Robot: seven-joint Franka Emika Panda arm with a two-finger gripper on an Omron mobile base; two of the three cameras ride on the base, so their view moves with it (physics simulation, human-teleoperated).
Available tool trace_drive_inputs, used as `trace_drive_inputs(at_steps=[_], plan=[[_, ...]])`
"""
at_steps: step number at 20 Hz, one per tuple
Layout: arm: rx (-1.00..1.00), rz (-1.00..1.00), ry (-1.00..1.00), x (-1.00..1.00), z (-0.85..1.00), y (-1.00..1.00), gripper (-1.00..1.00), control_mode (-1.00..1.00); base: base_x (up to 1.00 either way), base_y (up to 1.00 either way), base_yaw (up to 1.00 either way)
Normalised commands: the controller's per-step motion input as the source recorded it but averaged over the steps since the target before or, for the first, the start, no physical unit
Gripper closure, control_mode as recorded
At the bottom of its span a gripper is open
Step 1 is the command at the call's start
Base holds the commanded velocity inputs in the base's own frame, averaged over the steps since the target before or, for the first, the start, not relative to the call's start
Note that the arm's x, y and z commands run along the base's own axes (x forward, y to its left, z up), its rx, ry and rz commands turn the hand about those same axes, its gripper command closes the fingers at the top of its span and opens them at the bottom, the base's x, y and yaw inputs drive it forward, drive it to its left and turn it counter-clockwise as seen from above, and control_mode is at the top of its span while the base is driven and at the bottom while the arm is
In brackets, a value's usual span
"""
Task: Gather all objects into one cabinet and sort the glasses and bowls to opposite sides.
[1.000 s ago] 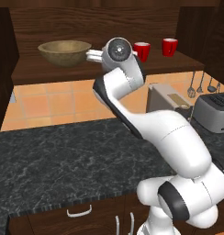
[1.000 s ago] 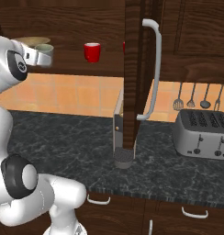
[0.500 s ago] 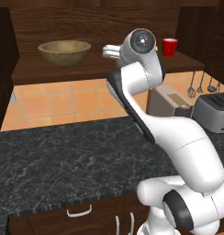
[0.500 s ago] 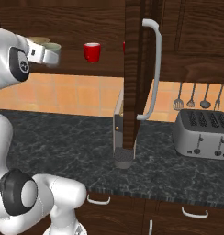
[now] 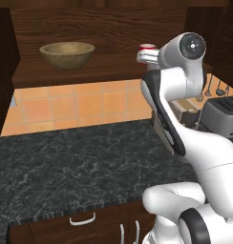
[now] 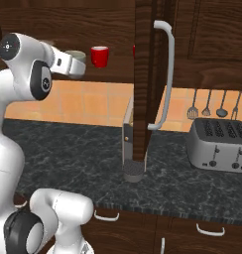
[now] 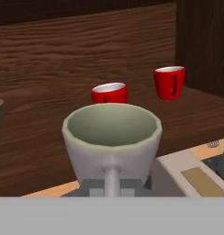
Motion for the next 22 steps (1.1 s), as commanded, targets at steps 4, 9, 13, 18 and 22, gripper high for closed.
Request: trace_drive_inputs(at_steps=[4,9,13,18,22], plan=[[-0.07,0.03,0.0,0.0,0.0,-0.53,1.0,-1.0,0.0,0.0,0.0],[-0.1,0.03,0.01,0.0,0.0,-0.47,1.0,-1.0,0.0,0.0,0.0],[-0.12,0.0,0.0,0.02,0.0,-0.44,1.0,-1.0,0.0,0.0,0.0],[-0.09,0.0,0.02,0.24,0.0,-0.45,1.0,-1.0,0.0,0.0,0.0],[-0.02,0.0,0.05,0.35,0.0,-0.38,1.0,-1.0,0.0,0.0,0.0]])
